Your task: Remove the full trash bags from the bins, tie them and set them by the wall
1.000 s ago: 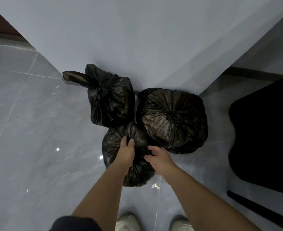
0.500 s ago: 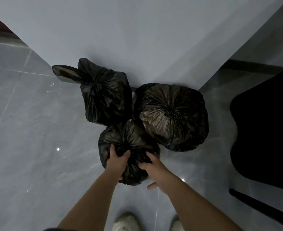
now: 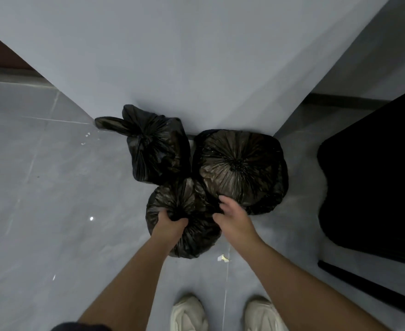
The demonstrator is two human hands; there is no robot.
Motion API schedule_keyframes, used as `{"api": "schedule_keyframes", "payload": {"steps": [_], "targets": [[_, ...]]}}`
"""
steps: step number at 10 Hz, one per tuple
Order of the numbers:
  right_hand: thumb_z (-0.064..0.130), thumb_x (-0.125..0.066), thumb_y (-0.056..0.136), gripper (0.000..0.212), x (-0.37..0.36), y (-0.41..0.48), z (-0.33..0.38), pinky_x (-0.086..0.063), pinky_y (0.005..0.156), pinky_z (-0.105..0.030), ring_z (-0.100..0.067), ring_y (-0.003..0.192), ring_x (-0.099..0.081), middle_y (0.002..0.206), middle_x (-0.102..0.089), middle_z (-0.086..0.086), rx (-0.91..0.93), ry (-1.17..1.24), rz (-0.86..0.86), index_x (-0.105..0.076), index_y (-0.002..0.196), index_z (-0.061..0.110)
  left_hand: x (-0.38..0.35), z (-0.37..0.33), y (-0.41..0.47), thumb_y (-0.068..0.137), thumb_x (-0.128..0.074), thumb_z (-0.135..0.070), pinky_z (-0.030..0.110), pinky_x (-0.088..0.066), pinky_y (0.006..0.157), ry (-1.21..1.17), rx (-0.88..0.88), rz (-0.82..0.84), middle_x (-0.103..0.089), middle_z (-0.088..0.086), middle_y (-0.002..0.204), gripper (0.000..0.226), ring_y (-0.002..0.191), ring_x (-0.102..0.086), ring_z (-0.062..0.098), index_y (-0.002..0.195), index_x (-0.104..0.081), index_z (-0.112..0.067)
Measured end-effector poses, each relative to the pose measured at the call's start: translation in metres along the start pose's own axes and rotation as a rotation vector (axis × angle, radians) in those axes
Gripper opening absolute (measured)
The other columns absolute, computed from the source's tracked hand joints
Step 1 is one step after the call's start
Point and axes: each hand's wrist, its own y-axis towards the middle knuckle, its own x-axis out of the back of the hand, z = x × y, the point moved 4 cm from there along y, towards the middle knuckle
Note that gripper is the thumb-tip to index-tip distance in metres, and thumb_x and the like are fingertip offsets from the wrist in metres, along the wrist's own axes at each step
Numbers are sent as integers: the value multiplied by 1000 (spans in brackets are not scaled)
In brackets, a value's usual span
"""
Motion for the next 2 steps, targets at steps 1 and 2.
{"api": "schedule_keyframes", "payload": {"steps": [1, 2], "targets": [[8, -60, 88, 49, 13, -45, 35, -46, 99, -31, -11, 118, -51, 124, -53, 10, 191, -147, -10, -49, 132, 26, 8, -25, -46, 86, -60, -22, 31, -40, 95, 195, -72, 14, -50, 15, 134, 66, 121, -49, 32, 143, -29, -9], [7, -63, 86, 43, 22, -86, 75, -49, 90, -22, -8, 110, -55, 117, -57, 10, 288, -156, -52, -54, 121, 30, 22, -50, -91, 86, -57, -28, 30, -42, 93, 328, -132, 25, -51, 13, 131, 60, 118, -50, 29, 139, -35, -11]]}}
